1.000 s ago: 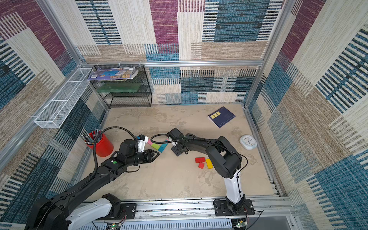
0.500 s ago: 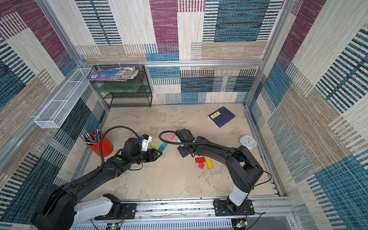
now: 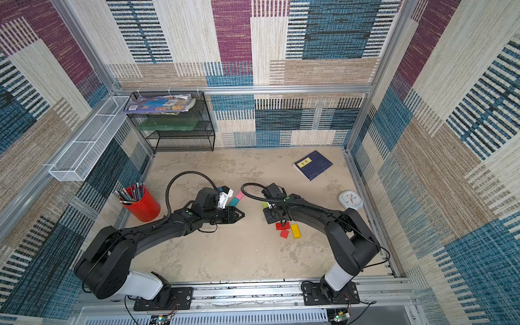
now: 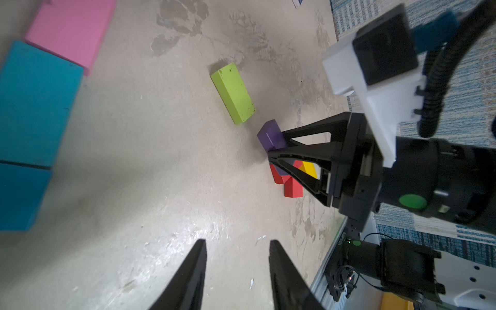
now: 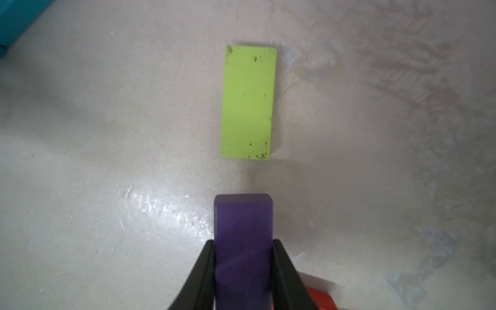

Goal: Assemble the letter v with building blocks
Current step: Assemble the building block at the center of the board.

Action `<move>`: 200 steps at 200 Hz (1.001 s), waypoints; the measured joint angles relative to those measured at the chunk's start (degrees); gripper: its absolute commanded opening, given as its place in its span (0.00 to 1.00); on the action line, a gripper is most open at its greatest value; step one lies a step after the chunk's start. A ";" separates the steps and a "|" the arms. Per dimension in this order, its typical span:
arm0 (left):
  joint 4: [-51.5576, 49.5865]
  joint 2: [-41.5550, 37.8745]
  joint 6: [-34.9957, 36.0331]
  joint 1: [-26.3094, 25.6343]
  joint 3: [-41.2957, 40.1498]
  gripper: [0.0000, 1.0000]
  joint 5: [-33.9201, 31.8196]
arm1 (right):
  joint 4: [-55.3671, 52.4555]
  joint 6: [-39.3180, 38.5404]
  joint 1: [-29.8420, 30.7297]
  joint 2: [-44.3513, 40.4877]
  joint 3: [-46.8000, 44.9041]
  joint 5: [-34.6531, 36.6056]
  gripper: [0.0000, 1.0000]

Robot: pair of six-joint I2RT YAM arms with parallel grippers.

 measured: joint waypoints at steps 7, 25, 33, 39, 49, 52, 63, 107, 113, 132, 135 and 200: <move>0.11 0.74 0.00 -0.37 0.50 0.42 0.11 | 0.02 0.35 -0.04 0.28 -0.28 0.02 0.27; 0.42 2.16 0.00 -1.11 1.31 0.42 0.61 | 0.92 1.09 -0.02 0.55 -0.63 0.04 0.27; 0.48 2.69 0.00 -1.25 1.60 0.42 0.70 | 1.40 1.22 0.04 0.68 -0.83 0.04 0.27; 0.48 3.13 0.00 -1.29 1.81 0.42 0.72 | 1.84 1.40 0.09 0.79 -0.98 0.15 0.27; 0.50 3.87 0.00 -1.46 2.21 0.42 0.72 | 2.82 1.40 0.26 0.98 -1.36 0.55 0.27; 0.50 4.11 0.00 -1.53 2.34 0.42 0.74 | 2.95 1.40 0.28 1.05 -1.40 0.59 0.27; 0.52 4.85 -0.02 -1.60 2.67 0.42 0.74 | 3.74 1.51 0.42 1.38 -1.49 0.66 0.27; 0.87 7.30 -0.20 -2.12 3.41 0.42 0.79 | 5.38 2.05 1.20 3.65 -1.01 0.74 0.27; 0.90 7.63 -0.22 -2.19 3.52 0.41 0.79 | 5.77 2.23 1.20 4.00 -0.83 0.96 0.27; 1.16 8.61 -0.31 -2.19 3.69 0.41 0.81 | 7.17 2.86 0.96 4.98 -0.39 1.86 0.27; 1.20 8.79 -0.37 -2.21 3.72 0.41 0.81 | 7.37 2.97 0.94 5.07 -0.35 1.99 0.27; 2.69 12.41 -1.29 -3.04 4.72 0.41 0.85 | 8.04 3.02 -0.17 6.21 1.01 3.02 0.28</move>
